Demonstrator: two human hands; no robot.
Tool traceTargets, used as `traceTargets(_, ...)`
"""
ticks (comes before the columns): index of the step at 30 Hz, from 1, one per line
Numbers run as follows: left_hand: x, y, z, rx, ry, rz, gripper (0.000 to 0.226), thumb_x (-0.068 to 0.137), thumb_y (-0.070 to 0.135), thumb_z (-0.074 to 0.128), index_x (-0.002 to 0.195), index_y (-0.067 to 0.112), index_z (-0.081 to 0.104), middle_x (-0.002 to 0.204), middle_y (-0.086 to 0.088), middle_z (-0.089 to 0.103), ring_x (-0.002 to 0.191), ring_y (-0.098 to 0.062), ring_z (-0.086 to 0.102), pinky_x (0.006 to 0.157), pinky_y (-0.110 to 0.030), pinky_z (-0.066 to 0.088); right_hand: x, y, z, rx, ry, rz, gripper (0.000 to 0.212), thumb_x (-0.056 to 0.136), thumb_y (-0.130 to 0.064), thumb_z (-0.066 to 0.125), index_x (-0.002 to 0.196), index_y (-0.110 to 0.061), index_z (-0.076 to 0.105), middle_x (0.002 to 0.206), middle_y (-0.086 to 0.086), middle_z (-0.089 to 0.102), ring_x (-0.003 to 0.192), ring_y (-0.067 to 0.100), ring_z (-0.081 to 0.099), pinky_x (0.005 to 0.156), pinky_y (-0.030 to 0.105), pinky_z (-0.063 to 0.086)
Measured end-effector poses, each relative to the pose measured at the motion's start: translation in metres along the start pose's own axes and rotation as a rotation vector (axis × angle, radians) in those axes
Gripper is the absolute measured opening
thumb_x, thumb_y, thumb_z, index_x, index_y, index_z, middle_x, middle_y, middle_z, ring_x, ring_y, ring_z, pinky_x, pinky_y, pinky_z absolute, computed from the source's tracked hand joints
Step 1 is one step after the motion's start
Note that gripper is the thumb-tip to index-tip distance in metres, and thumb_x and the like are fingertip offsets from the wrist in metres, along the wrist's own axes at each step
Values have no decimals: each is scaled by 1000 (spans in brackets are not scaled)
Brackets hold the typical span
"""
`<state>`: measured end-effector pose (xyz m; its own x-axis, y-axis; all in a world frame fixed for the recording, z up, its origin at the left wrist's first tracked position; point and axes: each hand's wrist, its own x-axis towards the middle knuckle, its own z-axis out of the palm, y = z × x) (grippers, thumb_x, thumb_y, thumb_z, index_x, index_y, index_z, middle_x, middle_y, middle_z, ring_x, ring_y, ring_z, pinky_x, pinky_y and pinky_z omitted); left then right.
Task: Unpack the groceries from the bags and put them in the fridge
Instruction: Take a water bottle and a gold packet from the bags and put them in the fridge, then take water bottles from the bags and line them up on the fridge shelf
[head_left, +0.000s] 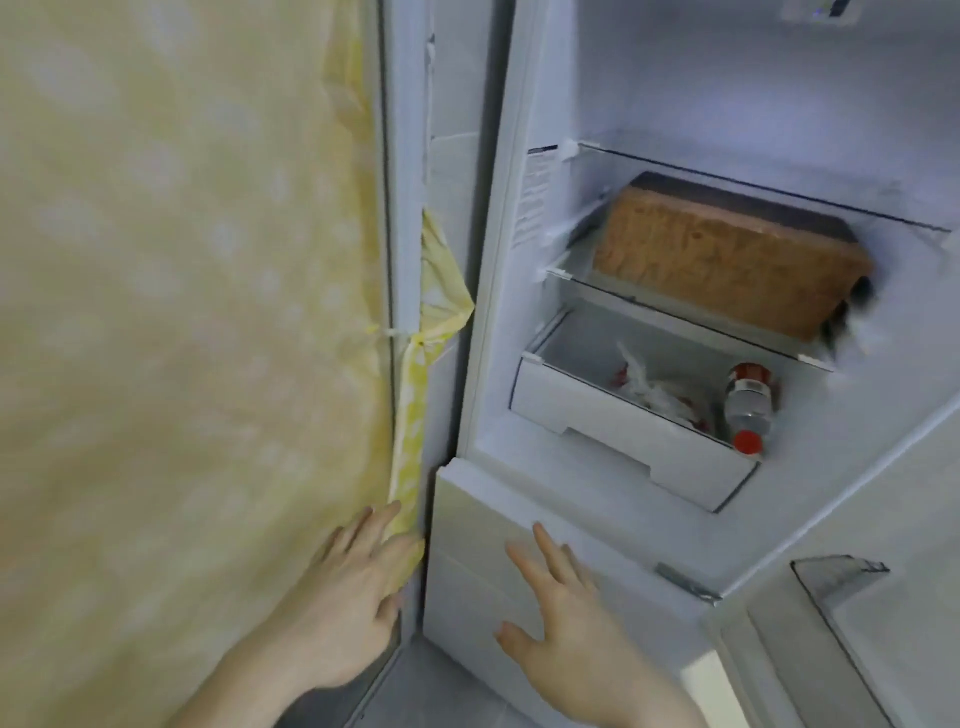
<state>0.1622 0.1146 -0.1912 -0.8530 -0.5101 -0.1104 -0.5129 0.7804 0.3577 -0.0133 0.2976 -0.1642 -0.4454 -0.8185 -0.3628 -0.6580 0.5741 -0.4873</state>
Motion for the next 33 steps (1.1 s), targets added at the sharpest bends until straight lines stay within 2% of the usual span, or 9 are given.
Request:
traceTargets(3, -57, -3, 12, 9, -35, -196, 65, 104, 34, 43, 160, 38, 11, 169, 9, -17, 157, -21, -14, 127, -36, -4, 8, -12, 27, -24, -84, -134, 76, 101, -48, 55, 162, -41, 11, 171, -12, -16, 159, 24, -10, 129, 41, 11)
traceTargets(7, -138, -7, 24, -3, -59, -441, 69, 104, 41, 45, 162, 36, 7, 168, 10, -24, 157, -23, -18, 128, -43, -5, -2, -38, 66, -67, -249, -292, 74, 102, -47, 53, 163, -38, 11, 171, -9, -13, 159, 23, -10, 129, 40, 10)
traceTargets(13, -267, -11, 36, -10, 84, -753, 69, 104, 40, 46, 161, 40, 7, 164, 15, -27, 158, -22, -14, 127, -42, 0, -31, -111, 110, -219, -424, -589, 73, 103, -48, 52, 163, -40, 11, 170, -11, -18, 159, 25, -13, 129, 45, 8)
traceTargets(19, -399, -9, 42, -43, 136, -1015, 69, 105, 39, 42, 162, 35, 4, 166, 9, -29, 156, -27, -20, 127, -48, -4, -83, -197, 172, -379, -500, -875, 70, 104, -42, 50, 162, -41, 11, 170, -12, -17, 160, 24, -7, 129, 36, 9)
traceTargets(21, -451, 2, 45, -80, 172, -1095, 69, 104, 38, 44, 162, 34, 7, 167, 8, -26, 156, -27, -20, 127, -50, -3, -111, -225, 205, -393, -542, -965, 68, 104, -42, 51, 160, -45, 11, 166, -20, -13, 160, 21, -4, 128, 32, 10)
traceTargets(24, -527, 25, 56, -80, 255, -1220, 72, 101, 37, 48, 162, 35, 9, 163, 14, -30, 156, -25, -19, 126, -46, -6, -160, -263, 256, -393, -607, -1148, 66, 104, -41, 54, 156, -49, 15, 160, -26, -9, 160, 15, 2, 125, 27, 13)
traceTargets(27, -593, 47, 66, -56, 297, -1349, 76, 99, 34, 49, 162, 37, 6, 152, 15, -37, 154, -20, -24, 123, -39, -11, -212, -293, 300, -415, -696, -1299, 65, 103, -42, 55, 153, -56, 15, 160, -30, -12, 159, 12, 1, 126, 31, 20)
traceTargets(30, -646, 64, 78, -92, 322, -1499, 77, 100, 35, 50, 162, 36, 5, 163, 9, -32, 155, -22, -21, 121, -36, -12, -254, -313, 338, -449, -765, -1402, 63, 102, -45, 53, 152, -57, 17, 166, -27, -13, 159, 12, 4, 125, 32, 23)
traceTargets(33, -687, 77, 97, -144, 420, -1586, 81, 94, 37, 54, 162, 37, 10, 151, 11, -38, 155, -24, -22, 112, -31, -19, -286, -332, 369, -463, -891, -1512, 57, 95, -58, 53, 132, -69, 12, 160, -30, -11, 159, 11, 10, 121, 23, 24)
